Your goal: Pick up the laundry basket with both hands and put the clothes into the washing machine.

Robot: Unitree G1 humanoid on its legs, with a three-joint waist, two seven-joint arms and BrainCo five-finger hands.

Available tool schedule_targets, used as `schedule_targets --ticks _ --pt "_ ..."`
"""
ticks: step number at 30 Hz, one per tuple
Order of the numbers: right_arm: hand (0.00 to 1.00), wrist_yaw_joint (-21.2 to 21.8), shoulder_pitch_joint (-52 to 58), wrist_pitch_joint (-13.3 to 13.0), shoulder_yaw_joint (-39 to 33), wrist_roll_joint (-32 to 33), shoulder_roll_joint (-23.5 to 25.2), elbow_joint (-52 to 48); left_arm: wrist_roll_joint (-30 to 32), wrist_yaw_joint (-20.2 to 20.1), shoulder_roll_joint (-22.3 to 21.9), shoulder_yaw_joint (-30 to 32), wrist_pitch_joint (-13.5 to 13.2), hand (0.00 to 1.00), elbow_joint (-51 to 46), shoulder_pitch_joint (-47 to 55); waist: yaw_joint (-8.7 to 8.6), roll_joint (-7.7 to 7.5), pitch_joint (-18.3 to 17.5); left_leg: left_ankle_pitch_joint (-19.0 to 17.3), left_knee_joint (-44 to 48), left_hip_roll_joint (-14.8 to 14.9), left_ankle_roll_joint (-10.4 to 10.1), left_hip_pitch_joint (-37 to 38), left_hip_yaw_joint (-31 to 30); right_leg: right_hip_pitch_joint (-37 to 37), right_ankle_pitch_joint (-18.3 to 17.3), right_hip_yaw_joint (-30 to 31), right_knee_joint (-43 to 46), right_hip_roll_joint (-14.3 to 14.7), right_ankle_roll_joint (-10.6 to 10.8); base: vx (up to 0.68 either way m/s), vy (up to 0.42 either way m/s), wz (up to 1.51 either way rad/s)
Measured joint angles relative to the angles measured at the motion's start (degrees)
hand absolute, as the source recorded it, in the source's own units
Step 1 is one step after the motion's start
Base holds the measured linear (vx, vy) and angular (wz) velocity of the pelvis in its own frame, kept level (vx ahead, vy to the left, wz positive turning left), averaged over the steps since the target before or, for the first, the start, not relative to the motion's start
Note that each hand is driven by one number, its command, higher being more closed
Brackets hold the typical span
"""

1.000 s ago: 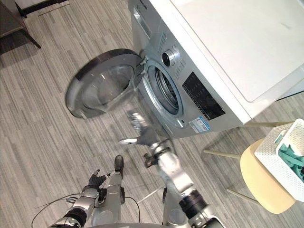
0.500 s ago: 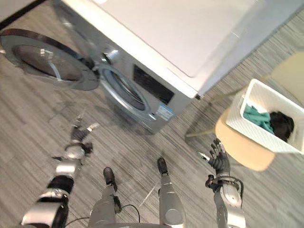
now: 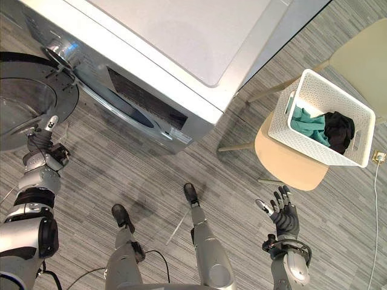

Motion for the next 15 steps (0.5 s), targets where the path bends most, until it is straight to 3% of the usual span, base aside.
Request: schedule_targets --ticks 4,7,13,15 --pt "0.00 -0.06 1.65 -0.02 0.11 0.01 0.03 -0.48 -0.14 0.86 -1.05 0.01 0.10 0.00 -1.92 -0.46 1.09 0.03 0.02 1.17 0.12 2.09 -0.99 -0.75 2.35 -0.32 0.00 -1.25 0.01 1.03 0.00 -0.04 -0.004 0.15" --pt "0.00 -0.28 2.05 -0.05 0.22 0.00 0.02 -0.65 -0.69 1.23 -1.46 -0.01 0.52 0.00 -2.17 -0.39 1.78 0.06 0.04 1.74 0.17 2.10 -0.78 -0.76 2.36 -0.12 0.00 -1.78 0.09 1.04 0.00 -0.03 0.000 0.06" --pt "0.00 -0.68 2.05 0.02 1.33 -0.77 -0.31 -0.56 -0.29 1.23 -2.35 1.39 0.41 0.00 -6.78 1.91 3.20 0.48 0.31 0.64 4.42 3.19 -1.24 -0.89 2.21 1.27 -0.06 -2.11 0.69 1.43 0.00 -0.05 -0.027 -0.01" --pt "0.00 -0.66 1.89 0.11 1.30 -1.31 -0.84 0.16 0.23 1.18 -3.03 3.53 -0.27 0.00 -9.91 5.37 3.99 1.31 0.84 -0.20 5.78 3.48 -1.17 0.50 2.22 3.12 -0.69 -2.11 0.80 1.48 -0.44 -0.05 -0.026 0.00"
